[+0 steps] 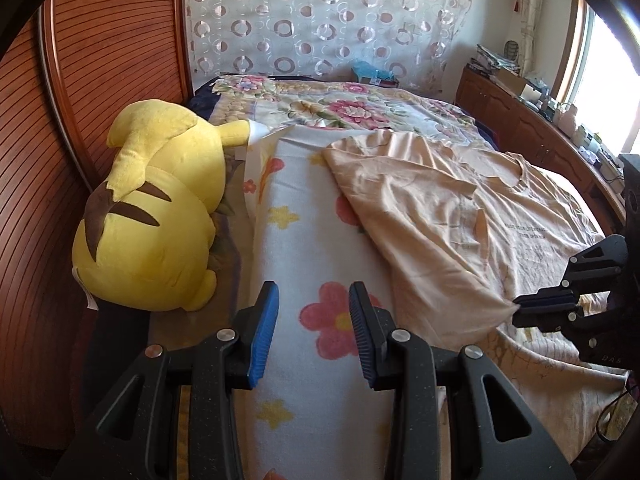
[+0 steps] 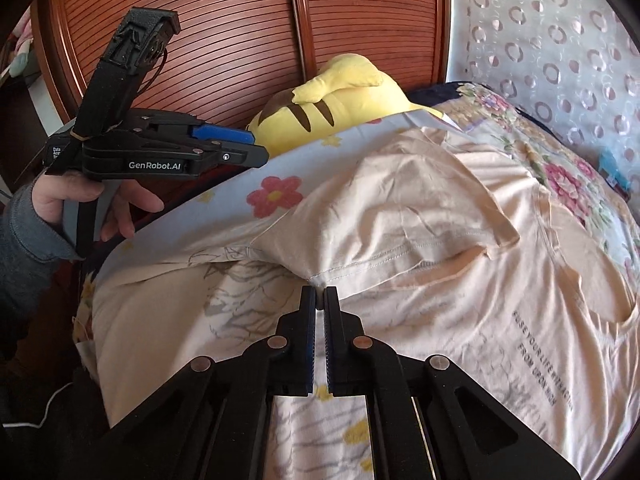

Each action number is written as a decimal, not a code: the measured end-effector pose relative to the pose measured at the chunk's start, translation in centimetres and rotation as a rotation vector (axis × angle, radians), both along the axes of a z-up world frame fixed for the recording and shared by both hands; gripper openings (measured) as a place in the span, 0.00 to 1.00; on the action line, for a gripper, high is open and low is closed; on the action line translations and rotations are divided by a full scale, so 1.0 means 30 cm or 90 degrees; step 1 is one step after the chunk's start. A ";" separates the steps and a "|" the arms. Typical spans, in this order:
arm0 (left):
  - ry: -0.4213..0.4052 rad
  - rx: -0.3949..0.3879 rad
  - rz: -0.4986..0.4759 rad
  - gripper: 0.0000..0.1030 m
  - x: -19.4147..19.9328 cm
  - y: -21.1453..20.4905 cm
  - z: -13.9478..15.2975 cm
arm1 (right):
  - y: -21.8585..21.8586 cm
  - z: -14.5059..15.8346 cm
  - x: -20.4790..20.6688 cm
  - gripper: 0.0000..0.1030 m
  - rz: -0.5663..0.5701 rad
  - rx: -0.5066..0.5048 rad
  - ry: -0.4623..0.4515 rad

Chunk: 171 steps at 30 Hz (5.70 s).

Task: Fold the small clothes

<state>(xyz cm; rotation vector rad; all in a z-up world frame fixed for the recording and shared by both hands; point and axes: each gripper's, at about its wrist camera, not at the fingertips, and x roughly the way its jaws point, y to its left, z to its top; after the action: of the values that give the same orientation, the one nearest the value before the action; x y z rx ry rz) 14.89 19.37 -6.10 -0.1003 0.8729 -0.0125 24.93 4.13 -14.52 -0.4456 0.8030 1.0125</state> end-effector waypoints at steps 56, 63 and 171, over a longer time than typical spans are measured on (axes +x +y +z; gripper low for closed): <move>0.002 0.050 -0.134 0.48 -0.008 -0.464 -0.083 | -1.281 0.128 -0.476 0.42 -0.630 0.069 -0.019; 0.002 0.050 -0.134 0.48 -0.008 -0.468 -0.083 | -1.211 0.135 -0.422 0.40 -0.612 0.006 -0.065; -0.152 -0.034 -0.129 0.48 -0.299 -0.534 0.101 | -0.894 0.310 -0.403 0.05 -0.414 0.011 -0.073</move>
<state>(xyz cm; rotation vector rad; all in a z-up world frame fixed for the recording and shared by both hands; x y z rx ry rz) 5.92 3.34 -3.05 -0.0580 0.6406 -0.2332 12.84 -22.71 -5.22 -0.1992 0.7622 0.3852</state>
